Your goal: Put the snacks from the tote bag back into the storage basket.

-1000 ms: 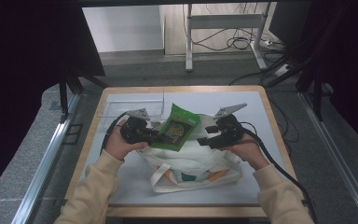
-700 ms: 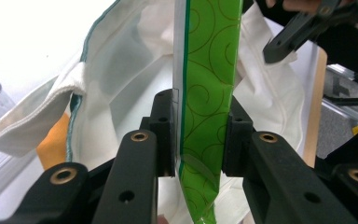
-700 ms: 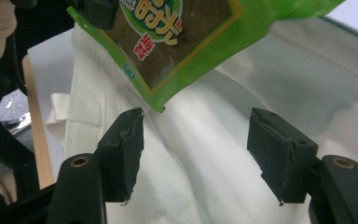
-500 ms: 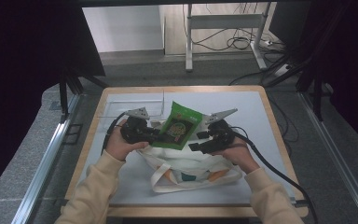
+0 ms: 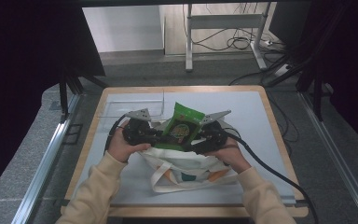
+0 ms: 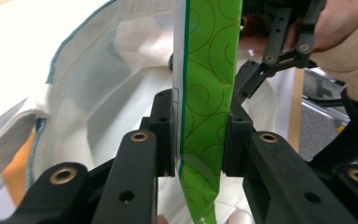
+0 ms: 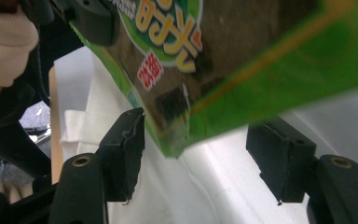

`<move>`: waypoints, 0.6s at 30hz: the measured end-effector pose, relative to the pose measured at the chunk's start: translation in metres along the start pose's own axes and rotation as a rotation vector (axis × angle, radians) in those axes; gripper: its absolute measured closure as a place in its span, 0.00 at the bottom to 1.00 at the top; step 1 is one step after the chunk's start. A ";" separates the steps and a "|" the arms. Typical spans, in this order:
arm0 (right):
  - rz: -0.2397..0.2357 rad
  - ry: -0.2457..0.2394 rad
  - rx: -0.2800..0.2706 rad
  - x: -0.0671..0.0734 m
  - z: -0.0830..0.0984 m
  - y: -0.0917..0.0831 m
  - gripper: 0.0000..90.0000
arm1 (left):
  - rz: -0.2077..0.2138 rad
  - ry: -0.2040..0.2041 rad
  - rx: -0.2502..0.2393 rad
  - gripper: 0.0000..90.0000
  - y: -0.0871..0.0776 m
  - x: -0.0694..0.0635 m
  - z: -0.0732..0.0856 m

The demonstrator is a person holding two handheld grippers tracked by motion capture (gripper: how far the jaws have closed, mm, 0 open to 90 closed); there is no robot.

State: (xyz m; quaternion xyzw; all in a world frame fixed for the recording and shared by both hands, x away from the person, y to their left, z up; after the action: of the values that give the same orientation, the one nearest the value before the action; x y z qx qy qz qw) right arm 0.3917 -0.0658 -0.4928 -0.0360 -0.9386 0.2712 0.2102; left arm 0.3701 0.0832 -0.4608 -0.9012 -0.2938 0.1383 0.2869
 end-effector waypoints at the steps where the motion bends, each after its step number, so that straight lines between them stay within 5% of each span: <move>1: 0.000 0.000 0.000 0.000 0.000 0.000 0.42 | 0.007 0.000 0.000 0.80 0.000 -0.001 0.000; 7: -0.064 -0.038 -0.039 0.007 -0.004 0.003 0.57 | 0.029 0.002 -0.018 0.80 0.000 -0.004 -0.002; 18: -0.075 -0.083 -0.053 0.007 -0.006 -0.003 0.71 | 0.021 0.014 -0.019 0.76 0.004 0.002 0.003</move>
State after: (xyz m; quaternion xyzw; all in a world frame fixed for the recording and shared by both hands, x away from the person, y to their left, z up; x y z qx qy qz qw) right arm 0.3876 -0.0638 -0.4845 0.0051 -0.9540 0.2396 0.1801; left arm 0.3720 0.0827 -0.4654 -0.9079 -0.2838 0.1319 0.2788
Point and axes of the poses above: each handheld gripper's, and its own axes: y roughly forward along the jaws, z roughly out of its underside, x roughly to its left, the point moved 8 cm from there along y, roughly forward along the jaws, and after that the axes turned 14 degrees about -z, right-handed, at the moved point
